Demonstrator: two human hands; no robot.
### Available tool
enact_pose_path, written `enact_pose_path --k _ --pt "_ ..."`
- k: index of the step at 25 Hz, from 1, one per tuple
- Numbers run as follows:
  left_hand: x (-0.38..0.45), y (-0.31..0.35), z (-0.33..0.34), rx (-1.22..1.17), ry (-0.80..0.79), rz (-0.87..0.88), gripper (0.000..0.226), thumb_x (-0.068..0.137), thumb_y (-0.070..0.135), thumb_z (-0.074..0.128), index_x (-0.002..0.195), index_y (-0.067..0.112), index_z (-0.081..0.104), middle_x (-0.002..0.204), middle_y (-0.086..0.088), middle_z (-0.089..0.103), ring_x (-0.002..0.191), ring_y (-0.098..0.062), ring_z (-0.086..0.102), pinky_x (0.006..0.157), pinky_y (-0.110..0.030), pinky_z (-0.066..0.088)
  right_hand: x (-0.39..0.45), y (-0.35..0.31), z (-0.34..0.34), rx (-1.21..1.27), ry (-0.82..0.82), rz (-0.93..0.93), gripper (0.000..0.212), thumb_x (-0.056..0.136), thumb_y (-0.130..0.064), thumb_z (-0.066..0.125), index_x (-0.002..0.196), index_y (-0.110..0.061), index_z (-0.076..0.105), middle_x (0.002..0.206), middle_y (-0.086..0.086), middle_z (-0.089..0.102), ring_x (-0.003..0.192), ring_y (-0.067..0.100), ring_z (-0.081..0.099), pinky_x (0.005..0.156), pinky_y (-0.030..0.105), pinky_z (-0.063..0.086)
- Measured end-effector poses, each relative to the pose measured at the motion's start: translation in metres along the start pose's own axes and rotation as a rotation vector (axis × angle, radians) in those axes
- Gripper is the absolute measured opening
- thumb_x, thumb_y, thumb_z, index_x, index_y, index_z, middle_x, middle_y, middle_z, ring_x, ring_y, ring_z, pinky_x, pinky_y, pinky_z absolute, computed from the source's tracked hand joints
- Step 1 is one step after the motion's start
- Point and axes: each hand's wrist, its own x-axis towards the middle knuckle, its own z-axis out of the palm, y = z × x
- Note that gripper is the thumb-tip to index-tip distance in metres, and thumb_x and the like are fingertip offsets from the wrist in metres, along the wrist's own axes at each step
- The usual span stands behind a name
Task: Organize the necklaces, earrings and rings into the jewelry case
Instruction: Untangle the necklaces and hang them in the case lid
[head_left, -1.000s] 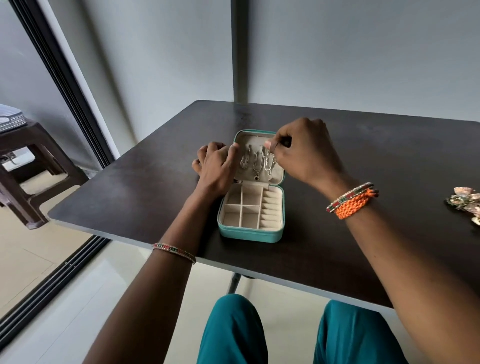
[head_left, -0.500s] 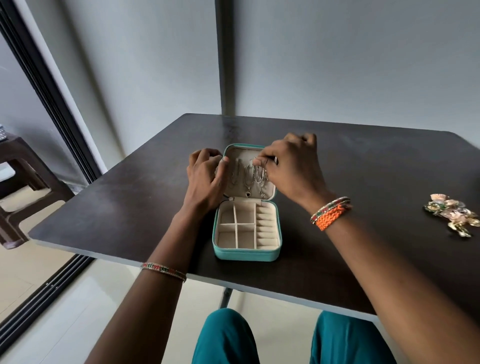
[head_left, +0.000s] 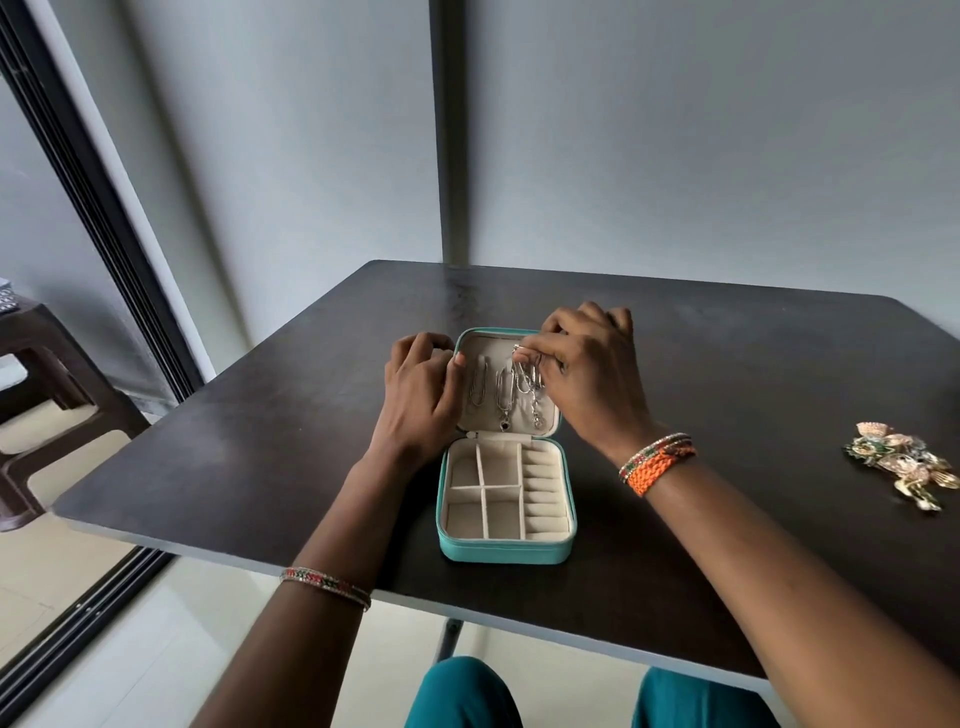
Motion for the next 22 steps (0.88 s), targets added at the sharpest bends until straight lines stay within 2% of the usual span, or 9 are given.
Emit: enact_pose_path --k 4,7,10,13,17,20,22 --pt "-0.002 0.005 0.002 0.113 0.010 0.062 0.055 0.096 0.039 0.022 0.079 0.006 0.064 0.117 -0.012 0.054 0.115 -0.031 0.039 0.091 -0.035 0.028 0.001 0.002 0.001 -0.065 0.027 -0.038 0.005 0.076 -0.023 0.072 0.076 -0.019 0.075 0.072 0.000 0.058 0.070 0.023 0.051 0.067 0.030 0.026" --pt "-0.001 0.005 0.001 0.139 0.015 0.049 0.057 0.096 0.040 0.021 0.081 0.006 0.063 0.119 -0.012 0.053 0.117 -0.031 0.038 0.091 -0.035 0.026 -0.001 0.002 -0.001 -0.107 0.031 -0.022 0.011 0.078 -0.027 0.067 0.076 -0.021 0.075 0.072 0.000 0.057 0.072 0.023 0.051 0.067 0.031 0.024" --pt "-0.001 0.005 0.001 0.150 0.015 0.047 0.058 0.095 0.041 0.020 0.081 0.006 0.063 0.120 -0.012 0.053 0.118 -0.031 0.037 0.091 -0.036 0.025 -0.002 0.000 -0.002 -0.143 0.038 0.024 0.005 0.075 -0.025 0.074 0.074 -0.021 0.075 0.073 0.000 0.059 0.074 0.024 0.052 0.068 0.033 0.022" --pt "-0.002 0.006 0.001 0.162 0.021 0.043 0.058 0.095 0.041 0.021 0.080 0.005 0.063 0.120 -0.012 0.053 0.118 -0.029 0.035 0.090 -0.035 0.025 -0.001 -0.001 -0.005 -0.155 0.016 0.126 0.008 0.077 -0.030 0.074 0.075 -0.022 0.075 0.072 -0.001 0.061 0.074 0.024 0.053 0.068 0.033 0.021" --pt "-0.002 0.007 0.000 0.143 0.021 0.047 0.058 0.095 0.041 0.021 0.082 0.005 0.064 0.118 -0.012 0.053 0.117 -0.029 0.037 0.090 -0.035 0.026 -0.002 -0.003 -0.007 -0.159 0.026 0.174 0.008 0.075 -0.030 0.077 0.076 -0.023 0.074 0.069 -0.002 0.061 0.070 0.022 0.054 0.067 0.030 0.016" --pt "-0.002 0.008 0.001 0.138 0.021 0.052 0.057 0.096 0.040 0.021 0.083 0.005 0.064 0.118 -0.012 0.053 0.116 -0.029 0.037 0.091 -0.036 0.027 -0.001 0.000 -0.007 -0.122 0.065 0.268 0.032 0.067 -0.037 0.081 0.087 -0.021 0.062 0.084 -0.003 0.062 0.082 0.022 0.058 0.070 0.032 0.021" --pt "-0.002 0.008 0.001 0.141 0.018 0.060 0.056 0.096 0.040 0.022 0.084 0.005 0.064 0.118 -0.012 0.053 0.116 -0.028 0.037 0.091 -0.036 0.028 -0.001 0.003 -0.009 0.032 0.025 0.428 0.050 0.066 -0.042 0.081 0.100 -0.018 0.053 0.100 -0.001 0.058 0.097 0.022 0.054 0.075 0.033 0.025"
